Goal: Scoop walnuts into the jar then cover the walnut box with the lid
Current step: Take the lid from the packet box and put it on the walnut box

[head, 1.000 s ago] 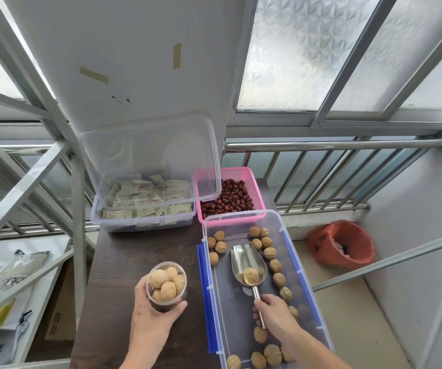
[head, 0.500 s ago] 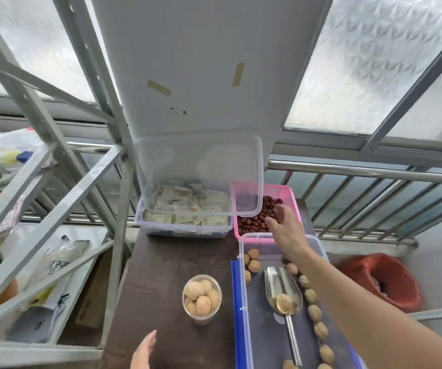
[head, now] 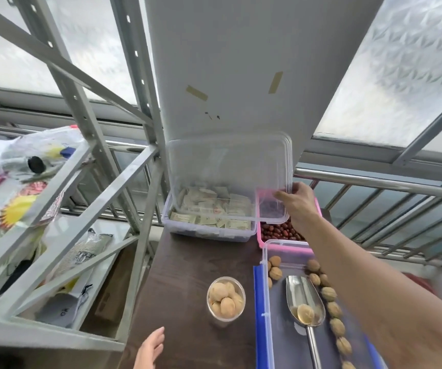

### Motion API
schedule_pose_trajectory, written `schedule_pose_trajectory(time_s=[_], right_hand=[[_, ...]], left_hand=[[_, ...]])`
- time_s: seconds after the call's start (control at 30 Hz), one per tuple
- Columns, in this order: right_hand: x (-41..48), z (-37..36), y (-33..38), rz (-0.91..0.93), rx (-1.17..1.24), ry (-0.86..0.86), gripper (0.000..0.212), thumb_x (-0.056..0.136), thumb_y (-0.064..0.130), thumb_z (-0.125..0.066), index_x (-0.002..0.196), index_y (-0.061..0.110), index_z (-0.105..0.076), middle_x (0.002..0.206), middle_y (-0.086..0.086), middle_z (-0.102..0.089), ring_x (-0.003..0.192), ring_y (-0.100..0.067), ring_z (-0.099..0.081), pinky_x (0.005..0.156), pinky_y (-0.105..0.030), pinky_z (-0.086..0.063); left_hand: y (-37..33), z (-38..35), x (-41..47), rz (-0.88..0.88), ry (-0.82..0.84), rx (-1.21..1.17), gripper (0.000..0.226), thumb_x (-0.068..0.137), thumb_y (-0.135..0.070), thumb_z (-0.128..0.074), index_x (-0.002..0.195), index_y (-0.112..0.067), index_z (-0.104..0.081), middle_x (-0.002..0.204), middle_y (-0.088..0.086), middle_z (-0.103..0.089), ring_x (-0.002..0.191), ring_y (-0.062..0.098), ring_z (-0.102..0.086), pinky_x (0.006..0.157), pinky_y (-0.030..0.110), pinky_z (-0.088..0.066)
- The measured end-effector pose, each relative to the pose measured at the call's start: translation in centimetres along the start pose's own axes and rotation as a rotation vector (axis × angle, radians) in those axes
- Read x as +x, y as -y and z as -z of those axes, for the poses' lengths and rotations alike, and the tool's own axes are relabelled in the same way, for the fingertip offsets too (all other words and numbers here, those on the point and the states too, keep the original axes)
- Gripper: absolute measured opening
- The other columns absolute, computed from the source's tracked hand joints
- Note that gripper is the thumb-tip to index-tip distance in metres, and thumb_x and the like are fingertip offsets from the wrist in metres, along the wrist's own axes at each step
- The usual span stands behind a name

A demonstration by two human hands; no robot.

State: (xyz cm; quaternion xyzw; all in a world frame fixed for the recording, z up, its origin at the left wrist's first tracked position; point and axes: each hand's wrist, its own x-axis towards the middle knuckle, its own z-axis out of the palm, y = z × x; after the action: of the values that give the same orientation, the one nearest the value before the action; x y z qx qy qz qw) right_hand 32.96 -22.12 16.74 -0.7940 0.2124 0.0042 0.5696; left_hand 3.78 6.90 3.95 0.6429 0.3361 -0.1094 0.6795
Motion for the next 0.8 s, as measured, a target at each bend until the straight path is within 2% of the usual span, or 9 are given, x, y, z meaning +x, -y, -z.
schedule_pose_trajectory(time_s=[0.03, 0.1, 0.2, 0.37, 0.47, 0.57, 0.67, 0.73, 0.8], right_hand=[[-0.6, 0.4, 0.4, 0.033, 0.006, 0.003, 0.031, 0.083, 0.006, -0.078, 0.111, 0.005, -0.065, 0.099, -0.011, -0.073, 0.085, -0.025, -0.074, 0.06, -0.024, -0.057], [-2.1, 1.5, 1.3, 0.121, -0.002, 0.016, 0.032, 0.082, 0.007, -0.08, 0.109, 0.005, -0.064, 0.092, -0.008, -0.07, 0.077, -0.022, -0.071, 0.062, -0.025, -0.057], [-4.9, 4.4, 3.4, 0.338, -0.113, -0.042, 0.026, 0.079, 0.009, -0.082, 0.097, 0.003, -0.064, 0.078, -0.004, -0.061, 0.067, -0.011, -0.056, 0.064, -0.028, -0.049], [-11.9, 12.6, 8.8, 0.668, -0.321, -0.122, 0.028, 0.079, 0.008, -0.082, 0.096, 0.003, -0.06, 0.083, -0.011, -0.065, 0.069, -0.011, -0.052, 0.062, -0.016, -0.041], [-16.5, 17.8, 11.5, 0.817, -0.451, -0.095, 0.034, 0.078, 0.009, -0.083, 0.095, 0.02, -0.057, 0.081, 0.018, -0.065, 0.073, 0.013, -0.055, 0.068, 0.003, -0.039], [-20.2, 22.0, 13.3, 0.923, -0.522, -0.072, 0.041, 0.075, 0.014, -0.084, 0.104, 0.031, -0.059, 0.087, 0.04, -0.063, 0.088, 0.024, -0.055, 0.075, 0.009, -0.037], [-22.5, 25.0, 13.8, 1.048, -0.526, -0.096, 0.041, 0.077, 0.018, -0.082, 0.114, 0.018, -0.065, 0.089, 0.037, -0.062, 0.092, 0.027, -0.055, 0.081, 0.009, -0.035], [-23.3, 26.7, 13.3, 1.14, -0.503, -0.124, 0.044, 0.078, 0.018, -0.081, 0.118, 0.009, -0.065, 0.098, 0.023, -0.062, 0.097, 0.026, -0.052, 0.089, 0.007, -0.033], [-23.4, 28.2, 12.6, 1.224, -0.476, -0.188, 0.053, 0.081, 0.021, -0.08, 0.127, 0.002, -0.061, 0.115, 0.003, -0.061, 0.112, 0.011, -0.053, 0.1, -0.002, -0.035]], left_hand=[[-1.9, -0.5, -0.9, -0.022, 0.136, -0.012, 0.071, 0.087, -0.034, -0.06, 0.145, 0.002, -0.043, 0.155, 0.024, -0.037, 0.146, 0.035, -0.032, 0.119, 0.044, -0.013], [-5.8, -0.9, -1.9, -0.144, 0.088, 0.111, 0.09, 0.054, -0.028, -0.072, 0.141, -0.026, -0.049, 0.145, 0.009, -0.053, 0.141, 0.03, -0.043, 0.115, 0.041, -0.024], [-9.9, -0.5, -2.6, -0.509, -0.064, 0.443, 0.095, 0.065, 0.004, -0.083, 0.122, -0.063, -0.048, 0.129, -0.024, -0.06, 0.125, 0.009, -0.057, 0.107, 0.027, -0.042], [-21.3, -2.9, -4.7, -0.919, -0.188, 0.487, 0.077, 0.077, -0.011, -0.082, 0.14, -0.032, -0.043, 0.138, -0.016, -0.047, 0.128, 0.013, -0.05, 0.106, 0.04, -0.043], [-25.9, -5.3, -6.1, -1.138, -0.208, 0.547, 0.092, 0.071, -0.019, -0.087, 0.147, -0.024, -0.034, 0.145, -0.006, -0.036, 0.134, 0.004, -0.035, 0.112, 0.029, -0.032], [-27.6, -7.9, -8.1, -1.255, -0.052, 0.651, 0.096, 0.064, -0.042, -0.086, 0.145, -0.027, -0.037, 0.147, -0.004, -0.034, 0.133, -0.005, -0.03, 0.109, 0.011, -0.024], [-25.8, -10.6, -10.5, -1.175, 0.166, 0.661, 0.068, 0.063, -0.067, -0.079, 0.122, -0.05, -0.05, 0.123, -0.023, -0.058, 0.115, -0.015, -0.05, 0.094, 0.012, -0.039], [-23.8, -12.8, -12.4, -1.141, 0.157, 0.607, 0.051, 0.067, -0.066, -0.076, 0.107, -0.037, -0.062, 0.099, -0.019, -0.07, 0.095, -0.007, -0.064, 0.079, 0.013, -0.048], [-21.8, -14.8, -14.2, -1.14, 0.097, 0.471, 0.031, 0.072, -0.058, -0.077, 0.086, -0.034, -0.064, 0.08, -0.01, -0.072, 0.078, 0.0, -0.067, 0.066, 0.009, -0.047]])
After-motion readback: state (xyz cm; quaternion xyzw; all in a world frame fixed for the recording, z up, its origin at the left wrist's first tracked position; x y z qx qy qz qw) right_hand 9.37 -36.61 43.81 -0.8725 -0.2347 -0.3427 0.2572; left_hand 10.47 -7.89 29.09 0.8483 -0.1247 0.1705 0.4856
